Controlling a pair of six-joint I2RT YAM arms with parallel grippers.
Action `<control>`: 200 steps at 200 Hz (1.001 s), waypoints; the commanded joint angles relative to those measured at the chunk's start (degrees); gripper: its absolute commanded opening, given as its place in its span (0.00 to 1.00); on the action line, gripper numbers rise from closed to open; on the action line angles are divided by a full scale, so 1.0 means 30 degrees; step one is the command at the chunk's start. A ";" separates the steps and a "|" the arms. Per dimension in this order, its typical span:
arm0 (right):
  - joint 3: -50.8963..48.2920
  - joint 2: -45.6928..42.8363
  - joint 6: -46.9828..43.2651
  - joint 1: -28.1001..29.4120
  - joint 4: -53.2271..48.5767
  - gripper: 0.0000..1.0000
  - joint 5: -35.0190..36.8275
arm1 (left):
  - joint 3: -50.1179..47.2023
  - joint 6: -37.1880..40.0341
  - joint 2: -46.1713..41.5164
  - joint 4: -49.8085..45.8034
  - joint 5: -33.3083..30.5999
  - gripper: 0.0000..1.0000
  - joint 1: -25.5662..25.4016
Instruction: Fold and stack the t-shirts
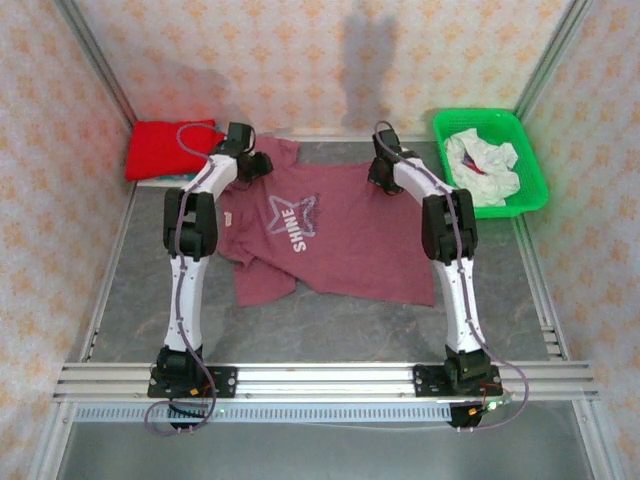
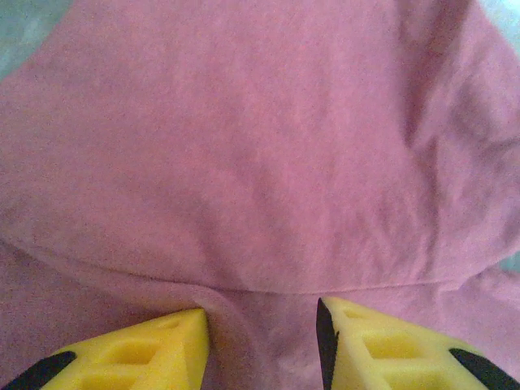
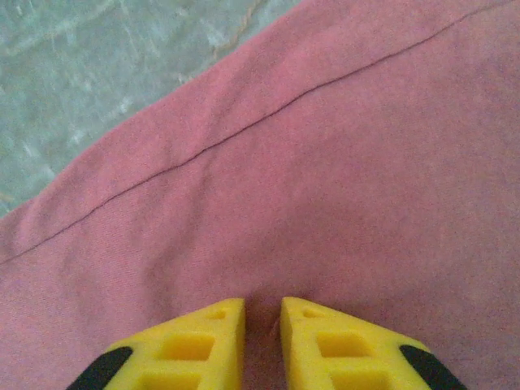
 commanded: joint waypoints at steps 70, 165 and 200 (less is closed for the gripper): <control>0.2033 -0.3569 -0.1293 0.0299 -0.2973 0.36 -0.0698 | -0.4194 0.0059 -0.7173 0.0091 -0.0155 0.49 -0.0051; -2.5742 -2.2199 -0.5366 0.3847 1.1281 0.67 -0.3764 | -2.7836 -0.1027 -2.5876 0.0221 -0.1164 0.69 -0.0309; -2.9127 -2.4378 -0.6541 0.5150 1.4184 0.70 -0.3798 | -3.0031 -0.1779 -2.7617 -0.0928 -0.1027 0.66 -0.1213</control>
